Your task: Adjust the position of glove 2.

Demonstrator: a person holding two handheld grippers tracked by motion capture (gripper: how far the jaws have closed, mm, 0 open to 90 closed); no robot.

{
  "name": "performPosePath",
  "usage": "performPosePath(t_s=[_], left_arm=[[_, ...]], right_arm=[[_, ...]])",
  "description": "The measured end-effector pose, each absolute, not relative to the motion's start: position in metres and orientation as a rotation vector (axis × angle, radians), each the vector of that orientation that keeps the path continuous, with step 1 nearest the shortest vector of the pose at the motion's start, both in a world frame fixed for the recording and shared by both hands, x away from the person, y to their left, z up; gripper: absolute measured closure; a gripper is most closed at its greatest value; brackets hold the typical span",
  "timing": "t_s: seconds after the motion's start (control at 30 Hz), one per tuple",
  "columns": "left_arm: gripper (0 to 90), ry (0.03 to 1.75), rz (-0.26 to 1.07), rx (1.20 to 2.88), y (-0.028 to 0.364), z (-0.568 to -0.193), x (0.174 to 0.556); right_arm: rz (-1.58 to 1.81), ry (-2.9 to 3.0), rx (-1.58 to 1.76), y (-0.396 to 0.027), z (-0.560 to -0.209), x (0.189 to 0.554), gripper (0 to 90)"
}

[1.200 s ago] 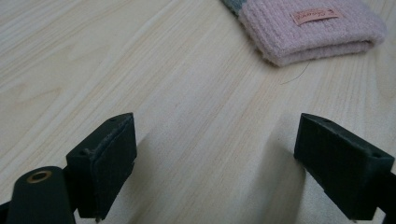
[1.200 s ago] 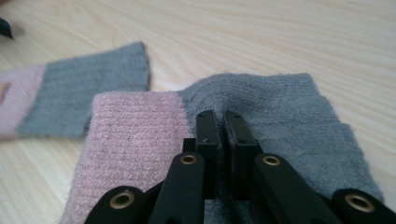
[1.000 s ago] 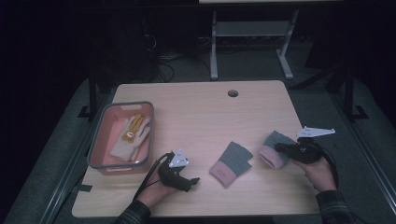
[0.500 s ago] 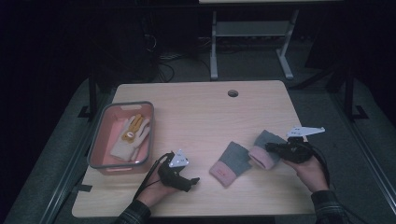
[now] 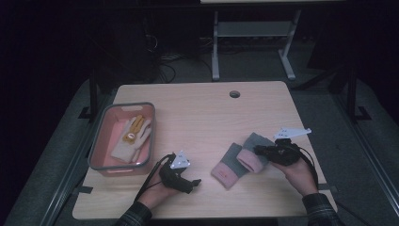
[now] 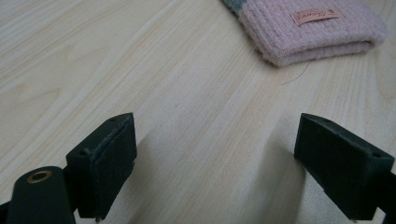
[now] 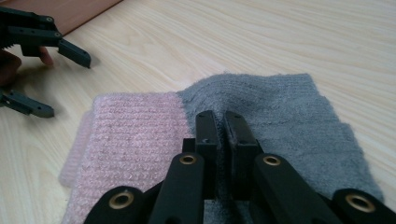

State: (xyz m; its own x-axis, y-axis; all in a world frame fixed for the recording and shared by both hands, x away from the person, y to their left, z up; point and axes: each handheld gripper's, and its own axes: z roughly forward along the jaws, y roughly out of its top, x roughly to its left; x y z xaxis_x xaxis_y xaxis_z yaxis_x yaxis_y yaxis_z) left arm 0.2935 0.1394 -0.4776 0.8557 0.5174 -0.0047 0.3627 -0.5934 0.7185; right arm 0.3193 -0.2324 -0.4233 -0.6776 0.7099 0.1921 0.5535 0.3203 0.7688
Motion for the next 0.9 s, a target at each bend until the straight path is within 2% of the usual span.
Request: performPosePath(t_s=[0.53,0.9], left_arm=[[12.3,0.635,0.263,2.268,0.139,-0.478,0.293],[12.3,0.634,0.263,2.268,0.139,-0.478,0.293]], right_arm=[[1.267,2.453,1.136,-0.179,-0.427,0.316,85.4],[1.215,2.457,1.138,-0.160,-0.434,0.312,85.2]])
